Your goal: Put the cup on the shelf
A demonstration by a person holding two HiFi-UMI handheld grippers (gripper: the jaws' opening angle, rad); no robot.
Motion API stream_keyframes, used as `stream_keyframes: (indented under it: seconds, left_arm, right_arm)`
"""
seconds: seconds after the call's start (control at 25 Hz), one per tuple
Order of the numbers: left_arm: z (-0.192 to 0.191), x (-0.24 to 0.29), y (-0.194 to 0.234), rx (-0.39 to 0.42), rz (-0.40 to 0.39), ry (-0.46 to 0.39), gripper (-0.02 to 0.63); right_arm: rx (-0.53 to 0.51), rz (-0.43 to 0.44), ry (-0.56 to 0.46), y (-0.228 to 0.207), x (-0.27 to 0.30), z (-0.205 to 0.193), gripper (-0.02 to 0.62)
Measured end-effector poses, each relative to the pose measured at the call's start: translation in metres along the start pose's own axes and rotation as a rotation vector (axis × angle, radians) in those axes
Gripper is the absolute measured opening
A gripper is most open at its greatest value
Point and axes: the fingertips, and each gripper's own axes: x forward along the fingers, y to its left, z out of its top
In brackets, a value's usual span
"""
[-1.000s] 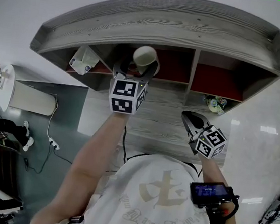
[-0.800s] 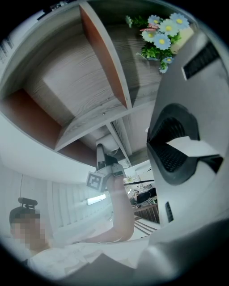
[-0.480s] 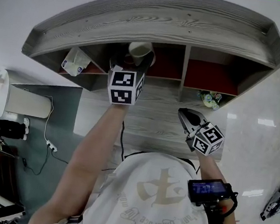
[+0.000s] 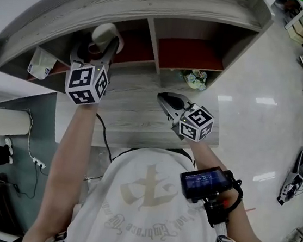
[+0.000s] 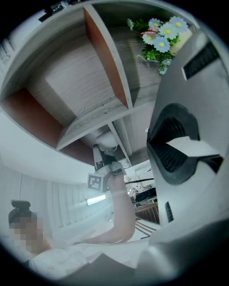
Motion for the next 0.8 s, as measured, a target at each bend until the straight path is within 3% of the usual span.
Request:
stream_keyframes:
  seconds: [0.28, 0.36, 0.48, 0.8]
  left_arm:
    - [0.006, -0.017, 0.003, -0.060, 0.008, -0.023, 0.370]
    - [0.009, -0.028, 0.001, -0.089, -0.005, -0.041, 0.314]
    - [0.001, -0.047, -0.006, -0.142, -0.045, -0.044, 0.298]
    - [-0.042, -0.101, -0.013, -0.234, -0.088, -0.003, 0.085]
  right_arm:
    - [0.003, 0.002, 0.003, 0.004, -0.004, -0.004, 0.003]
    - [0.005, 0.002, 0.004, 0.005, -0.006, -0.003, 0.003]
    - [0.005, 0.010, 0.010, 0.007, -0.007, -0.005, 0.003]
    - [-0.003, 0.033, 0.032, 0.018, -0.001, -0.008, 0.003]
